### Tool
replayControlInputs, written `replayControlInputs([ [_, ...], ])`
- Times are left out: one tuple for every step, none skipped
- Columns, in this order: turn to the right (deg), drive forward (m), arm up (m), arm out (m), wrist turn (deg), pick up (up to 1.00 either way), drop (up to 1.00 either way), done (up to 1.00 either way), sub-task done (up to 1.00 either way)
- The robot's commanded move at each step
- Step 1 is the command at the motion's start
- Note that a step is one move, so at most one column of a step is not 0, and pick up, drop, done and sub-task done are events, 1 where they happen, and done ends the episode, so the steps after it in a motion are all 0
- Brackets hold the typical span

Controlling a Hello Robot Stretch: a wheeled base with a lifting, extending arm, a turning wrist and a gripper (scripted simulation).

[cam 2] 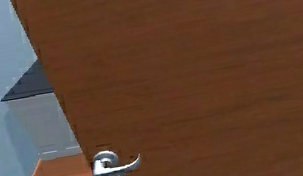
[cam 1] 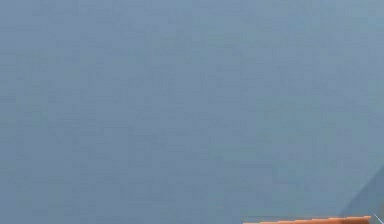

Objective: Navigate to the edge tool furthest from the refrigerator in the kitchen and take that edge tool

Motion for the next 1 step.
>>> replayControlInputs([
  [18.0, 0.00, 0.00, 0.00, 0.0, 0.00, 0.00, 0.00, 0.00],
])
